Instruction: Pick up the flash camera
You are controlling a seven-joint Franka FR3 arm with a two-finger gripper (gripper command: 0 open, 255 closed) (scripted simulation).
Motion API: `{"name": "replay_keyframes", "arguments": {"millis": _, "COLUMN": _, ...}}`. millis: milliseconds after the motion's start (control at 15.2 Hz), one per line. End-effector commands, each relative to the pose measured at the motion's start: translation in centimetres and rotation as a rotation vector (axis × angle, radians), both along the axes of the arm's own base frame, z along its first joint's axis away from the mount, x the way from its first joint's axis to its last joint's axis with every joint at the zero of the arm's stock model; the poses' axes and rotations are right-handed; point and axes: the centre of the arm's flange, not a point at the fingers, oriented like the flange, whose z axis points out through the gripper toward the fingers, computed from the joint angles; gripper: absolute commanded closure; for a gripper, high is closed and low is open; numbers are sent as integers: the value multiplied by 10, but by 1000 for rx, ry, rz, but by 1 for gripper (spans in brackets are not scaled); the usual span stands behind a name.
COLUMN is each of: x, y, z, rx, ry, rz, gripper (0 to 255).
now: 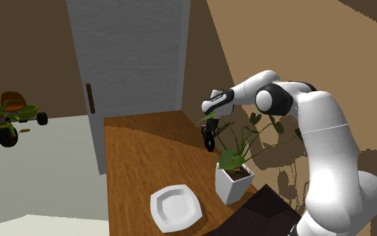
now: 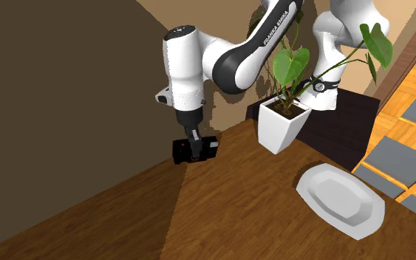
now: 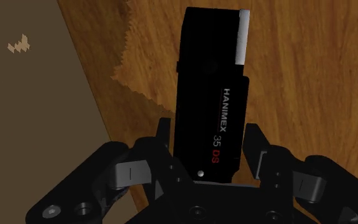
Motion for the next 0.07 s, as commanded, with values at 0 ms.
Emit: {"name": "replay_keyframes", "arguments": {"millis": 0, "x": 0, "y": 0, "z": 3, "rx": 0, "ry": 0, "rz": 0, "gripper": 255}}
